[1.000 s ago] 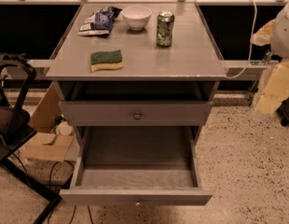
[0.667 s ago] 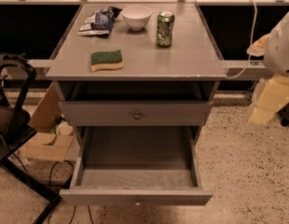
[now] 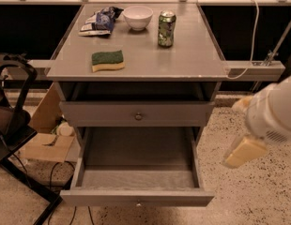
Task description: Close middle drawer
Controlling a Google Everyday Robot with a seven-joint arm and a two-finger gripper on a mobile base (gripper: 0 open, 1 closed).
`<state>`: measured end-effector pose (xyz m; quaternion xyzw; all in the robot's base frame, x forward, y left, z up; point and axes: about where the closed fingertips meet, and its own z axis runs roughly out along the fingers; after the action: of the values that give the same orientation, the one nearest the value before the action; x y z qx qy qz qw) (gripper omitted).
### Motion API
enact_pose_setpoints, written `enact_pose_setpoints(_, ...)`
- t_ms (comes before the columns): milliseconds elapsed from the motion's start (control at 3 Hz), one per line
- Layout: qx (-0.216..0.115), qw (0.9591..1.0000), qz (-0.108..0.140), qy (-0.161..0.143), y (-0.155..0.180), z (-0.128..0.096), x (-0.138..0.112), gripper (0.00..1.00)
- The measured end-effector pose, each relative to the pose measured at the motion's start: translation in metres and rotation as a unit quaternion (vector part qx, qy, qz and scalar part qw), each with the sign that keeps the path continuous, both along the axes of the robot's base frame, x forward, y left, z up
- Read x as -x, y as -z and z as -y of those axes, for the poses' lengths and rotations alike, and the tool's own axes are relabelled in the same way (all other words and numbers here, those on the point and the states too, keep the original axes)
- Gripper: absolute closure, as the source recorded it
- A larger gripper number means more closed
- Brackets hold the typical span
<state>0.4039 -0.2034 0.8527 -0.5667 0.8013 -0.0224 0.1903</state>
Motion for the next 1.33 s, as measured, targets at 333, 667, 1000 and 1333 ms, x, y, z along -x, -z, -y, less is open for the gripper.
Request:
enact_pose_setpoints(333, -0.009, 0.9993, -0.033, 0.016, 0.097, -0.004, 0.005, 0.41)
enact_pose_setpoints(667, -0.019, 0.9962, -0.077, 0.036, 0.207, 0.001, 0.015, 0.65)
enact_pose_setpoints(1000, -0.038, 0.9929, -0.1, 0.052, 0.282, 0.004, 0.016, 0.88)
enact_pose_setpoints(1333, -0.071, 0.9874, -0.125, 0.067, 0.345, -0.001, 0.02, 1.0)
